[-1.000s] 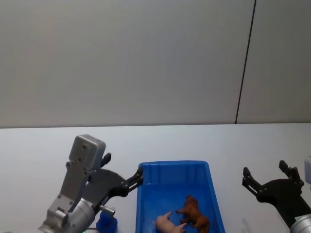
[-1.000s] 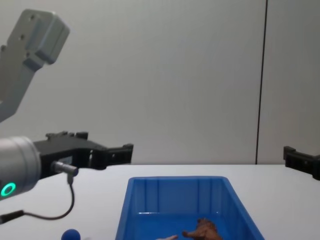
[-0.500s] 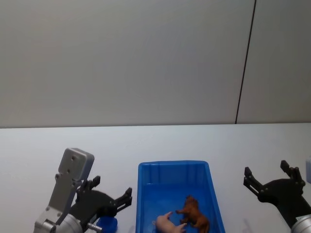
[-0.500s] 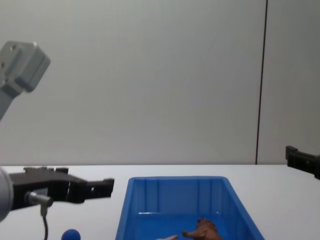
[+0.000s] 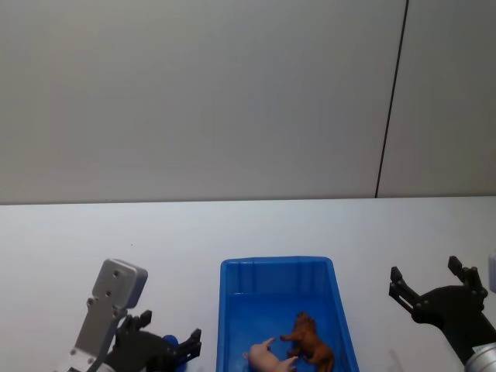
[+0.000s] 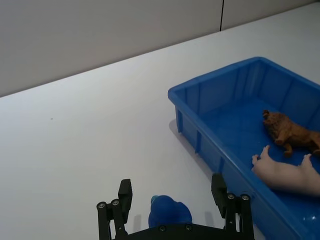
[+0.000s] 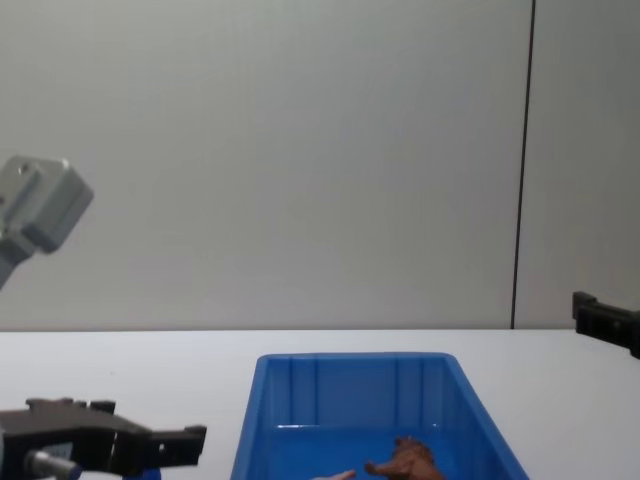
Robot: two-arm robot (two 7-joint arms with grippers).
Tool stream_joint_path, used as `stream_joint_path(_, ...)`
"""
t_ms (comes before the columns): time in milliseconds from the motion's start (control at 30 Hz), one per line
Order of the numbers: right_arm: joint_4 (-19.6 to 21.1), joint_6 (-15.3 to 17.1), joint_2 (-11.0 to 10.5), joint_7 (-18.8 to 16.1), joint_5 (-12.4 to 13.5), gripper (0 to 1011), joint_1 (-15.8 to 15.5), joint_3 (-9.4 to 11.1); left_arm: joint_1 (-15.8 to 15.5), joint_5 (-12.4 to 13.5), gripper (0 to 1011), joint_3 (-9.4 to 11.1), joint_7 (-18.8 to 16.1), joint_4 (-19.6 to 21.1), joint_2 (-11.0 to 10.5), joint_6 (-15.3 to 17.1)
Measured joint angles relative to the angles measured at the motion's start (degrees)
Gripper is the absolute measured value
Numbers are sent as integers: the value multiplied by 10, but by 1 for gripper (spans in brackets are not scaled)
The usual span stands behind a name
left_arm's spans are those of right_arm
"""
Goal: Pick up the two dolls from the table and place them into the box.
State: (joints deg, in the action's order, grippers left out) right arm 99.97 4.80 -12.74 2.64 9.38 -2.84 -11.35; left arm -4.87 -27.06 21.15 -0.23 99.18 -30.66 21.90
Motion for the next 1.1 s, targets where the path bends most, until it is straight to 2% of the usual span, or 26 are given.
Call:
stream_joint_path(133, 0, 0, 0, 0, 0, 1001, 0, 0, -1, 7, 996, 1, 7, -12, 2, 4)
stream_joint_path(267, 0, 0, 0, 0, 0, 1001, 0, 0, -3, 14, 883, 2, 13, -23, 5, 6)
stream_joint_path(300, 0, 0, 0, 0, 0, 1001, 0, 0, -4, 16, 883, 3, 14, -25, 6, 6)
stream_joint_path(633, 0, 0, 0, 0, 0, 1001, 0, 0, -13, 36, 565, 5, 29, -54, 14, 7)
stream_joint_path(733, 0, 0, 0, 0, 0, 1001, 0, 0, -15, 39, 484, 5, 32, -58, 16, 6)
stream_joint_path(767, 0, 0, 0, 0, 0, 1001, 0, 0, -15, 41, 416, 5, 33, -60, 16, 5)
stream_joint_path(900, 0, 0, 0, 0, 0, 1001, 0, 0, -16, 44, 308, 5, 36, -64, 18, 1)
stream_joint_path(1100, 0, 0, 0, 0, 0, 1001, 0, 0, -17, 45, 259, 3, 39, -65, 19, -8)
